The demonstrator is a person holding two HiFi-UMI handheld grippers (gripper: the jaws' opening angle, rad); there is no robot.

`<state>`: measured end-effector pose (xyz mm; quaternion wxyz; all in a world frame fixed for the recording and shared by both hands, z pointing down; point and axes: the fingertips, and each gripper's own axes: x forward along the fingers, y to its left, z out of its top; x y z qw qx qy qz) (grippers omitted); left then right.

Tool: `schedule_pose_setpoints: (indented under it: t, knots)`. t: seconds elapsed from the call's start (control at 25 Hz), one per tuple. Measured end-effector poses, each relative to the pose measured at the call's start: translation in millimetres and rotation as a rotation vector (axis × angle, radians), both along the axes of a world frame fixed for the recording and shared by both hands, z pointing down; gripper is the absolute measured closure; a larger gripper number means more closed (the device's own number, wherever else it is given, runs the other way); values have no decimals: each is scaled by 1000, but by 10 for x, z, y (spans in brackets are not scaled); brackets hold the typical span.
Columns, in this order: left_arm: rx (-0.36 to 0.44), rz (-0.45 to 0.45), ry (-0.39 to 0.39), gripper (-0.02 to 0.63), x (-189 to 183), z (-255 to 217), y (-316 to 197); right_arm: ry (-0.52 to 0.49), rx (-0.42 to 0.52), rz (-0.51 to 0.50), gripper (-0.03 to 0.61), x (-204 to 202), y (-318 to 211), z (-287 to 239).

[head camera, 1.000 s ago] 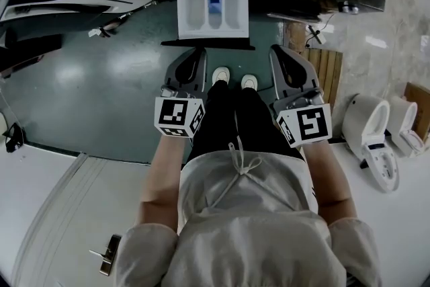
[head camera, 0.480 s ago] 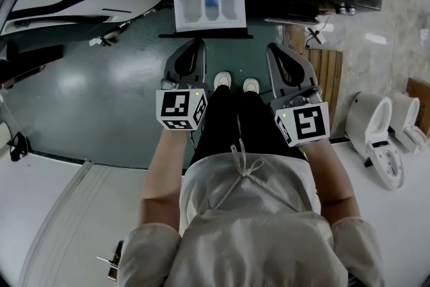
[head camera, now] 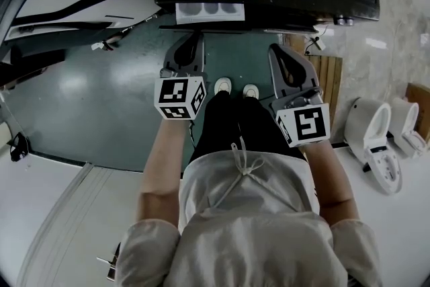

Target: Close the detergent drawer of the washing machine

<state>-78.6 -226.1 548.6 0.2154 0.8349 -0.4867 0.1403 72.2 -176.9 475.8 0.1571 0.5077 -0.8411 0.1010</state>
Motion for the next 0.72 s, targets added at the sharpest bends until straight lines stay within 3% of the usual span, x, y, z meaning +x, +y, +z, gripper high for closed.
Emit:
schedule_pose_setpoints:
  t: [0.32, 0.72]
  knots:
    - [0, -6, -21, 594, 14, -10, -279, 9, 27, -11, 572, -6, -252, -72]
    - [18, 9, -20, 595, 34, -1, -494, -17, 18, 52, 572, 24, -493, -41]
